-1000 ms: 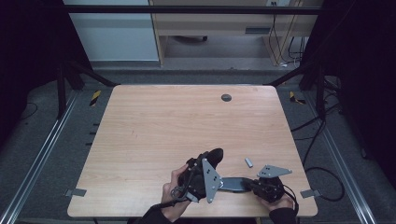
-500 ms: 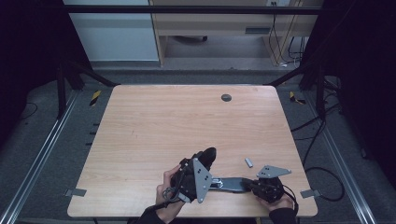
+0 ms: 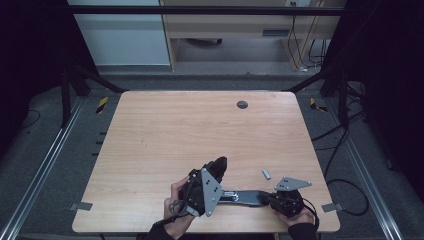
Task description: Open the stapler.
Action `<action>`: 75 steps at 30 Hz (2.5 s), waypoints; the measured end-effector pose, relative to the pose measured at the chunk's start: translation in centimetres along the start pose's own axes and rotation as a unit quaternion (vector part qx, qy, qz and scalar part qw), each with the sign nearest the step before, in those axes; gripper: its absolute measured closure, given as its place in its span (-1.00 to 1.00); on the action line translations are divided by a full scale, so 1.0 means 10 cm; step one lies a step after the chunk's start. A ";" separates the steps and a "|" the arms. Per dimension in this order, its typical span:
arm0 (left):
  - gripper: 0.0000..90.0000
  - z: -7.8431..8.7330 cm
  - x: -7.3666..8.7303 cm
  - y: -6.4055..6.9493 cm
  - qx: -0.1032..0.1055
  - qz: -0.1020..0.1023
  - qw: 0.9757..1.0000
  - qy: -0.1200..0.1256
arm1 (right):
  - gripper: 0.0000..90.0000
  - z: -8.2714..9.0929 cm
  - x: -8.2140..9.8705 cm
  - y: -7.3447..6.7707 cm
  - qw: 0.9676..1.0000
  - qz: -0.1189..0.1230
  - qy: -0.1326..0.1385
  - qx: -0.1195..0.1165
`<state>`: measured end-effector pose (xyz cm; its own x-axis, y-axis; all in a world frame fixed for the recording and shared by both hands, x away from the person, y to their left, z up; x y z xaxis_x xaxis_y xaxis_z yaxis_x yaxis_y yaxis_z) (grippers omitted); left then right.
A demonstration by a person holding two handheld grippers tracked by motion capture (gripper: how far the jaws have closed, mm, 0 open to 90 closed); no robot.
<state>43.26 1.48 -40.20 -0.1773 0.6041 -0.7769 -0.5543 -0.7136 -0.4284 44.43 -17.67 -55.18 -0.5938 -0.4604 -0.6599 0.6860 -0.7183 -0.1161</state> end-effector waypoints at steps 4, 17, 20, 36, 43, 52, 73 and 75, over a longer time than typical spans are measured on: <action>0.30 0.02 0.01 -0.03 0.001 0.008 1.000 0.000 | 1.00 0.00 0.00 0.00 1.000 -0.001 0.000 -0.001; 0.28 0.12 0.13 -0.23 0.002 0.044 0.999 0.003 | 1.00 0.00 0.00 0.00 1.000 -0.002 -0.001 -0.001; 0.27 0.15 0.16 -0.27 0.002 0.050 0.999 0.002 | 1.00 0.00 0.00 0.00 1.000 -0.002 -0.001 -0.002; 0.25 0.20 0.24 -0.39 -0.001 0.066 0.998 0.002 | 1.00 0.00 0.00 0.00 1.000 0.000 0.001 -0.003; 0.24 0.22 0.28 -0.44 0.000 0.076 0.997 0.002 | 1.00 0.00 0.00 0.00 1.000 -0.001 0.001 -0.004; 0.23 0.26 0.35 -0.51 -0.004 0.085 0.996 0.001 | 1.00 -0.01 0.00 -0.01 1.000 0.000 0.000 -0.003; 0.17 0.34 0.64 -0.78 0.001 0.134 0.991 -0.010 | 1.00 -0.01 0.00 -0.01 1.000 -0.002 0.000 -0.005; 0.16 0.34 0.65 -0.78 0.002 0.134 0.991 -0.010 | 1.00 -0.01 0.00 -0.01 1.000 -0.002 0.000 -0.004</action>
<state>43.65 12.25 -40.34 -0.3353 0.4001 -0.8529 -0.4874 -0.8484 -0.2064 44.42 -17.56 -55.18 -0.5965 -0.4581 -0.6590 0.6870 -0.7159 -0.1242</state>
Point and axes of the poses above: each handheld gripper's, and its own axes: z roughly backward along the jaws, x roughly out of its underside, y roughly to its right, the point moved 9 cm from there along -z, roughly forward along the jaws, and after that the axes turned 8 degrees about -y, right-handed, at the moved point
